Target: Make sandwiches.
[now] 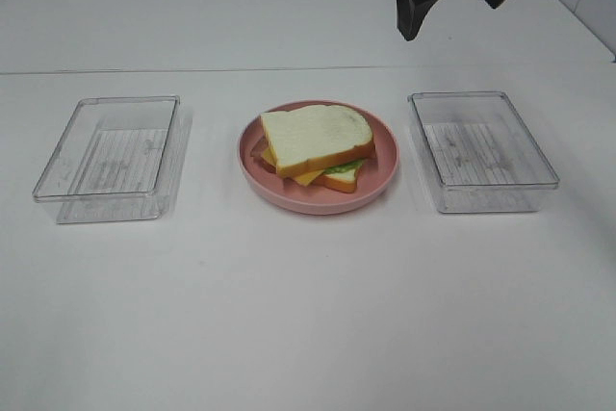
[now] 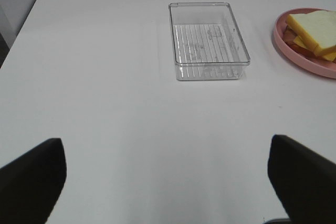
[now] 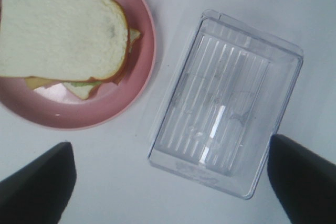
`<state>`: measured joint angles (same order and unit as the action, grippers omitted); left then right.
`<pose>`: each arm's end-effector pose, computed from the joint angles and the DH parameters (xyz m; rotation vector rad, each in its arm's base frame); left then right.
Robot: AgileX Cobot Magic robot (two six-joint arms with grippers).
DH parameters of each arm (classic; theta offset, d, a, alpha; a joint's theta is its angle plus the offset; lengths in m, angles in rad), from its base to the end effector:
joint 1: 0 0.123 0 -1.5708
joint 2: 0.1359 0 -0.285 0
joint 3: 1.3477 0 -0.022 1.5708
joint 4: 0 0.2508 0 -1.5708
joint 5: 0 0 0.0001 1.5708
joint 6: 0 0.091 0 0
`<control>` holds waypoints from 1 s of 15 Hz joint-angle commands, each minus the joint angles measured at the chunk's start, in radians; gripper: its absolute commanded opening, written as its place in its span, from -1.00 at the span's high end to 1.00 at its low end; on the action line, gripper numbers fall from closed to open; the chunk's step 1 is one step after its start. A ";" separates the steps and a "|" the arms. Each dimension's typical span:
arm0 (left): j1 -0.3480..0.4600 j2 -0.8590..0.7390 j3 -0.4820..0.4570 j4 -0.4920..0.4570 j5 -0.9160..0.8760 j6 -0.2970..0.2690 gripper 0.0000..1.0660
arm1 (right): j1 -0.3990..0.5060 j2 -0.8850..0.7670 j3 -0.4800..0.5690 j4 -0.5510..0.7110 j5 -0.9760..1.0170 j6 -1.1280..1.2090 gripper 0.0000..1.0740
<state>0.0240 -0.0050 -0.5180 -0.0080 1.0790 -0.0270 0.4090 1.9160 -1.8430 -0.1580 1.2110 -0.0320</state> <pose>-0.0085 -0.0008 0.2807 -0.0514 2.0389 -0.0114 0.3865 0.1529 0.3175 -0.6370 2.6683 -0.1166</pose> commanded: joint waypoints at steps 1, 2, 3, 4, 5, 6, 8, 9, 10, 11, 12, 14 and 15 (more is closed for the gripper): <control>0.002 -0.016 0.001 -0.002 -0.009 0.000 -0.84 | -0.003 -0.107 0.145 0.033 0.123 0.013 -0.81; 0.002 -0.016 0.001 -0.002 -0.009 0.000 -0.84 | -0.003 -0.160 0.226 0.023 0.114 0.016 -0.80; 0.002 -0.016 0.001 -0.002 -0.009 0.000 -0.84 | -0.003 -0.227 0.325 0.016 0.087 0.027 -0.80; 0.002 -0.016 0.001 -0.002 -0.009 0.000 -0.84 | -0.003 -0.334 0.480 0.015 0.032 0.052 -0.80; 0.002 -0.016 0.001 -0.002 -0.009 0.000 -0.84 | -0.003 -0.416 0.594 0.011 -0.013 0.074 -0.80; 0.002 -0.016 0.001 -0.002 -0.009 0.000 -0.84 | -0.003 -0.450 0.638 0.006 -0.034 0.087 -0.80; 0.002 -0.016 0.001 -0.002 -0.009 0.000 -0.84 | -0.003 -0.660 0.882 -0.041 -0.107 0.171 -0.80; 0.002 -0.016 0.001 -0.002 -0.009 0.000 -0.84 | -0.003 -0.705 0.924 -0.050 -0.110 0.188 -0.80; 0.002 -0.016 0.001 -0.002 -0.009 0.000 -0.84 | -0.003 -0.790 0.994 -0.069 -0.108 0.219 -0.80; 0.002 -0.016 0.001 -0.002 -0.009 0.000 -0.84 | -0.003 -0.880 1.065 -0.087 -0.109 0.251 -0.80; 0.002 -0.016 0.001 -0.002 -0.009 0.000 -0.84 | -0.003 -1.044 1.153 -0.128 -0.106 0.314 -0.80; 0.002 -0.016 0.001 -0.002 -0.009 0.000 -0.84 | -0.027 -1.203 1.227 -0.159 -0.085 0.328 -0.80; 0.002 -0.016 0.001 -0.002 -0.009 0.000 -0.84 | -0.074 -1.306 1.261 -0.159 -0.062 0.314 -0.80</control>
<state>0.0240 -0.0050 -0.5180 -0.0080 1.0790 -0.0270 0.3180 0.5790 -0.5810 -0.3050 1.1510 0.2640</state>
